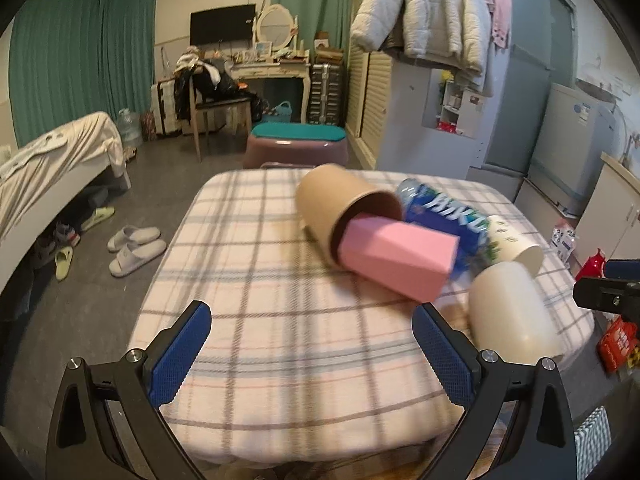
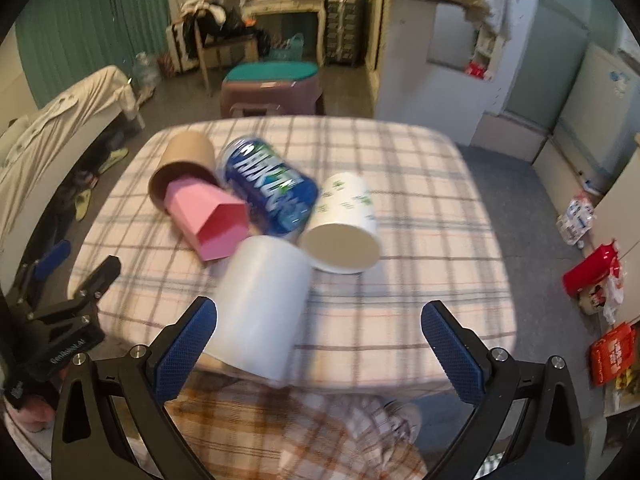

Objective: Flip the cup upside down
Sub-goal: 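Lower the white cup onto the table and open the left gripper, then grasp the plain white cup's body with the right gripper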

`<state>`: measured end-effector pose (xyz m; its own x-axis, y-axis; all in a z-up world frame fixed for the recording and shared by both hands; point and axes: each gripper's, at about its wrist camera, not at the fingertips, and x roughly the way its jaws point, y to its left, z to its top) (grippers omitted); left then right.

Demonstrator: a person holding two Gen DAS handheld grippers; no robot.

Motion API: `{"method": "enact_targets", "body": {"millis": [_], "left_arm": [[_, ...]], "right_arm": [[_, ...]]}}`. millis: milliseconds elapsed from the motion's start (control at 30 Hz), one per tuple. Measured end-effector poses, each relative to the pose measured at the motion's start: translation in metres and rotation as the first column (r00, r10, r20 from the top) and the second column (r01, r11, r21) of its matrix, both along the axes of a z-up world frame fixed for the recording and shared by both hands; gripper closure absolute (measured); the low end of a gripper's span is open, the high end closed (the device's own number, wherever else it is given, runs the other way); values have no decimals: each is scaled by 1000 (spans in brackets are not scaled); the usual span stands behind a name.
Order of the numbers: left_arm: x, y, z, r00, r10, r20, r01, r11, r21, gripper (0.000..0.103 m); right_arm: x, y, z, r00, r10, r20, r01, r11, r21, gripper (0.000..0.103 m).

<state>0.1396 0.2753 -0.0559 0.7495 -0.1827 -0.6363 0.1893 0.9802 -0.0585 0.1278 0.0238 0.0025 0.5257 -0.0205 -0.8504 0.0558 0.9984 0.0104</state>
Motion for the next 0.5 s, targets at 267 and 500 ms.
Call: {"method": "enact_targets", "body": {"millis": [267,500], "left_arm": [[26,26,-21,999,13,-46,-15,999,-39,0],[41,34,-38,996,10,-84,-15,998,-58,0]], "right_arm": [[52,11,-28,988,-12,-156,23,997,74,0],[81,12,-52,968,-33,-248,63,992,112,5]]}}
